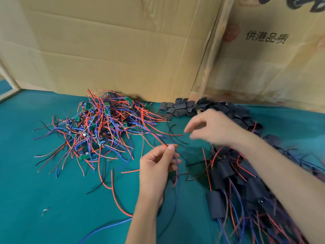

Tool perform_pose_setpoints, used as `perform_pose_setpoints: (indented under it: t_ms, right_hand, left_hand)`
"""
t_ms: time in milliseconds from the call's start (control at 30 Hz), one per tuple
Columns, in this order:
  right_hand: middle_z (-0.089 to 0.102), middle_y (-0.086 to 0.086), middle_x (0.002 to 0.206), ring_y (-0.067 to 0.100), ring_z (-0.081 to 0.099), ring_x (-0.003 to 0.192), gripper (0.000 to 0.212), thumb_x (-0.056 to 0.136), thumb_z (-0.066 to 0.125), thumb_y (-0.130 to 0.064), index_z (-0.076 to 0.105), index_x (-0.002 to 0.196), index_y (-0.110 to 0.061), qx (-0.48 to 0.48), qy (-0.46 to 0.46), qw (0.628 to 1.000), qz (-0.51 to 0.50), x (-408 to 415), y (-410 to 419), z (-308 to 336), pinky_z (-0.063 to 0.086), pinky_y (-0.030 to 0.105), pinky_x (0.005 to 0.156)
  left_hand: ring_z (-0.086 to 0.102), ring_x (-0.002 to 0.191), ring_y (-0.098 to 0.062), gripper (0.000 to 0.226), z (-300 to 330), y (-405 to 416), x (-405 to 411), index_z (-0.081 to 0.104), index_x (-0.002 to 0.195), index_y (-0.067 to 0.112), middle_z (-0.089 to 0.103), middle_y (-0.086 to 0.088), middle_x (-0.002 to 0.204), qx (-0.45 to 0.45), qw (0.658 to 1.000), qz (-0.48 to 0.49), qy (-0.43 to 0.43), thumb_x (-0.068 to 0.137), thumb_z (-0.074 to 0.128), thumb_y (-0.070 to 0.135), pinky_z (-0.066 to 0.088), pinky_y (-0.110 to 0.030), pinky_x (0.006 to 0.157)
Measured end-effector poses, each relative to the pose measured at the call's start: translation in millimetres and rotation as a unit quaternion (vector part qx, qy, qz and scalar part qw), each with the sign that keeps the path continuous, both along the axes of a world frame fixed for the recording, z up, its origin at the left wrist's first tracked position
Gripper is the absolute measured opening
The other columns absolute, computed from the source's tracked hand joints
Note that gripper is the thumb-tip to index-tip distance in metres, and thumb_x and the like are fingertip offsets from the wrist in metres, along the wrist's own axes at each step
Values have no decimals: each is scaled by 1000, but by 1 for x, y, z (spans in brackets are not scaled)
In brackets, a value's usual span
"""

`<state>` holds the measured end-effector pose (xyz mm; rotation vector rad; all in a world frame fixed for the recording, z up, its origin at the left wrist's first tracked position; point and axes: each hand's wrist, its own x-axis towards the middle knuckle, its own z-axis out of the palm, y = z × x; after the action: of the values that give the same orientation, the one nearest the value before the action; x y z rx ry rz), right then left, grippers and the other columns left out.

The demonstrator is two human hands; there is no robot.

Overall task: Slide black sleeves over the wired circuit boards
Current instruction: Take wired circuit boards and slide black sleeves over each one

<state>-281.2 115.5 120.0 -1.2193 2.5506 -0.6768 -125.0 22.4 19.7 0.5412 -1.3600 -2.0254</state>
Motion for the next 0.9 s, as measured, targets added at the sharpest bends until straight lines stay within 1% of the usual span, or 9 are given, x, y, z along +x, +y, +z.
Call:
perform_pose_setpoints:
  t_ms: [133, 233, 267, 333, 433, 567, 667, 767, 900]
  right_hand:
    - [67, 10, 124, 32, 63, 112, 29, 84, 61, -17, 74, 108, -26, 213, 99, 963, -129, -56, -4, -4, 54, 39, 99]
    - [57, 19, 138, 40, 54, 125, 42, 86, 53, -16, 66, 125, -19, 318, 105, 930, -153, -66, 1, -18, 49, 44, 104]
    - [59, 20, 134, 40, 54, 122, 37, 86, 52, -15, 67, 120, -17, 311, 107, 930, -162, -65, 1, -21, 50, 43, 101]
    - [62, 18, 109, 36, 54, 101, 8, 85, 52, -14, 60, 87, -14, 291, 111, 934, -175, -62, 1, -24, 50, 40, 86]
    - [46, 8, 77, 31, 46, 83, 23, 88, 54, -13, 40, 70, -13, 290, 123, 932, -177, -60, 4, -22, 42, 38, 70]
    - [53, 13, 86, 33, 52, 82, 14, 88, 57, -11, 49, 77, -8, 241, 143, 941, -192, -53, 10, -7, 45, 37, 70]
    - [66, 19, 108, 39, 60, 100, 13, 89, 64, -18, 72, 97, -11, 143, 150, 960, -188, -47, 14, 12, 52, 38, 85]
    - [76, -4, 95, 22, 68, 101, 15, 84, 76, -23, 82, 98, -24, -8, 118, 983, -141, -21, 19, 25, 45, 28, 86]
    - [78, -14, 83, -2, 72, 81, 16, 76, 83, -20, 83, 90, -27, -136, -12, 989, -61, 31, 20, 9, 54, 24, 83]
  left_hand:
    - [63, 65, -11, 19, -1, 2, 1, 78, 85, 4, 70, -3, 75, -32, 999, 10, -19, 95, 65, 14, 52, -20, 57]
    - [63, 64, -12, 19, -4, 1, 0, 75, 84, -2, 67, -5, 73, -39, 999, 13, -26, 93, 67, 12, 53, -20, 58]
    - [63, 63, -13, 19, -3, 0, 0, 74, 84, -3, 66, -5, 72, -39, 999, 15, -27, 93, 68, 12, 53, -21, 58]
    - [61, 63, -13, 17, -3, 1, 0, 72, 84, -4, 64, -5, 71, -38, 999, 19, -22, 92, 69, 11, 53, -22, 58]
    - [58, 63, -14, 17, -3, 1, 0, 69, 78, 0, 63, -3, 70, -37, 999, 21, -21, 92, 70, 10, 52, -22, 58]
    - [59, 63, -12, 21, -3, 2, 0, 73, 77, 6, 65, -3, 69, -42, 998, 28, -37, 94, 69, 18, 51, -21, 58]
    - [59, 59, -9, 30, -3, 1, 1, 77, 73, 15, 67, -5, 66, -76, 994, 46, -61, 97, 65, 28, 48, -16, 57]
    - [54, 50, -4, 30, -3, -1, 1, 76, 75, 12, 62, -5, 60, -110, 988, 80, -72, 99, 63, 26, 42, -12, 53]
    - [56, 56, -3, 21, 1, -1, 1, 75, 83, 13, 74, -2, 83, -93, 990, 94, -39, 99, 61, 16, 45, -13, 51]
